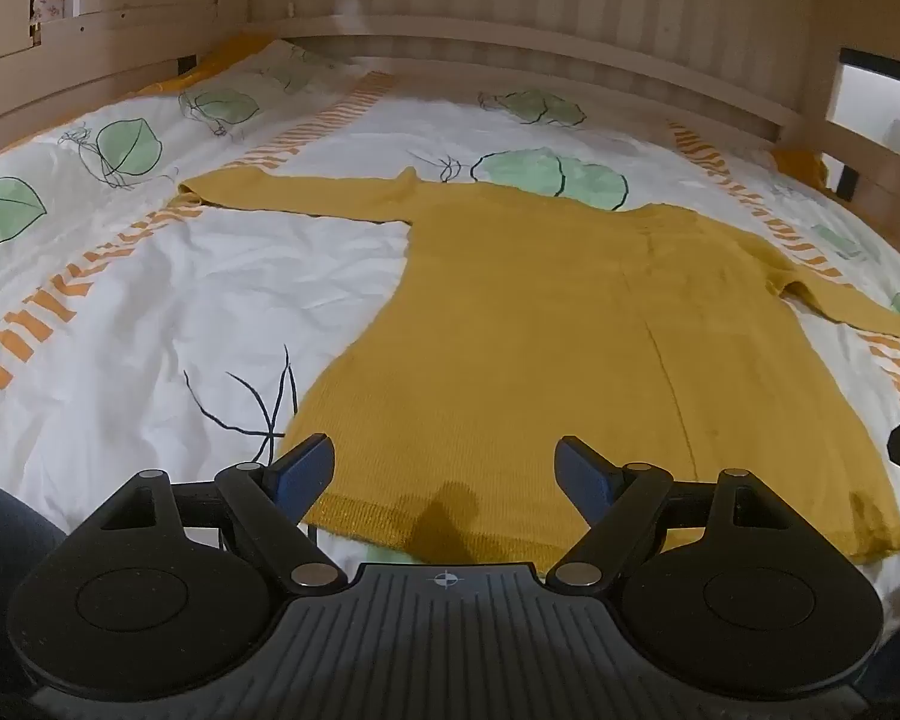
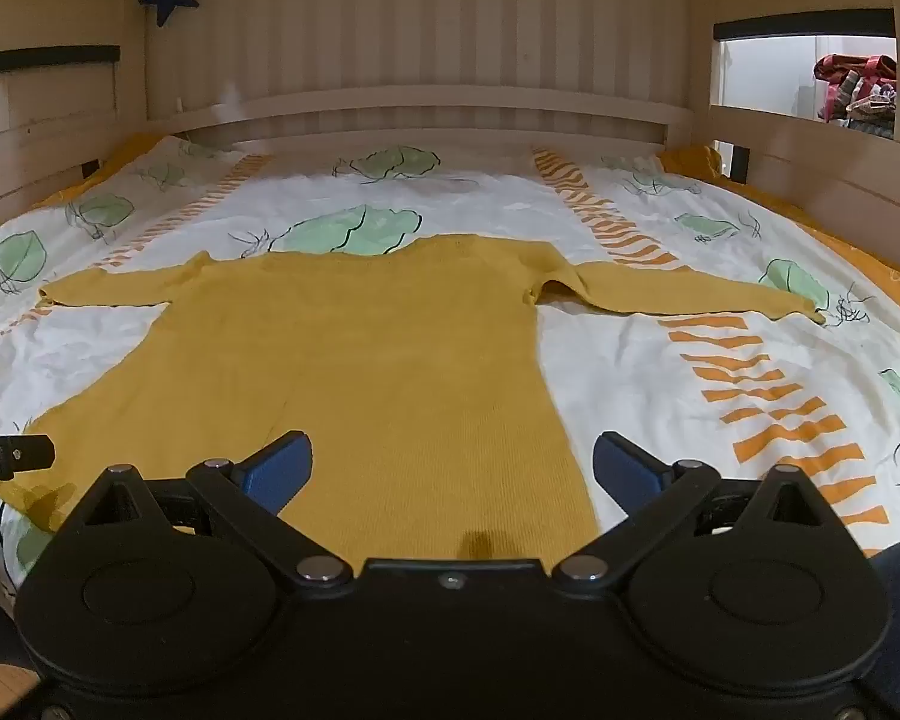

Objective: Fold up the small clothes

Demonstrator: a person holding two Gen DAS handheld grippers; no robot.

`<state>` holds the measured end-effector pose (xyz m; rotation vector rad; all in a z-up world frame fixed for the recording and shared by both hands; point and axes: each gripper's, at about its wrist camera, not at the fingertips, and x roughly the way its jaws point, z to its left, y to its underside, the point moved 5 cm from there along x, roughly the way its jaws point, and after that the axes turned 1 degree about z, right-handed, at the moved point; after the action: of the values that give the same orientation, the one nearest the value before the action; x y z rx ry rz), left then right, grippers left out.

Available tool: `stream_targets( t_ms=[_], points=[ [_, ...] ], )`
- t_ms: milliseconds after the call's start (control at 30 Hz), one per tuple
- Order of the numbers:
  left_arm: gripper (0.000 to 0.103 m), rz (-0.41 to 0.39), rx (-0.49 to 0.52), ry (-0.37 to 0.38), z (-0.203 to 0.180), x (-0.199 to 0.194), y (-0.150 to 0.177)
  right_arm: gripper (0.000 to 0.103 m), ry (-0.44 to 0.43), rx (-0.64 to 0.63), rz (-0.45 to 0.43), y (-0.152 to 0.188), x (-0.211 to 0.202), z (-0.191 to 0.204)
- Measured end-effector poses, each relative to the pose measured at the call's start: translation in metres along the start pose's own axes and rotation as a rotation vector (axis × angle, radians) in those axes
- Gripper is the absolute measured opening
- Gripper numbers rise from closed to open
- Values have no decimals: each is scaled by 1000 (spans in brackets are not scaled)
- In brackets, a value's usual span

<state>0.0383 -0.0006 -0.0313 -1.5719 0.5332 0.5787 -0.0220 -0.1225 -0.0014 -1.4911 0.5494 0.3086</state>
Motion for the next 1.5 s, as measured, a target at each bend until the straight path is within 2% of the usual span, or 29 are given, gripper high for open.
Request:
stream_targets(
  t_ms=[200,233,1500],
  points=[
    [80,-11,23,-1,-5,-2,1,101,4,-5,1,0,0,0],
    [80,4,-10,-2,-1,-1,3,101,6,-8,1,0,0,0],
    [80,14,-10,-12,3,3,2,101,12,-26,5,0,0,3]
  ],
)
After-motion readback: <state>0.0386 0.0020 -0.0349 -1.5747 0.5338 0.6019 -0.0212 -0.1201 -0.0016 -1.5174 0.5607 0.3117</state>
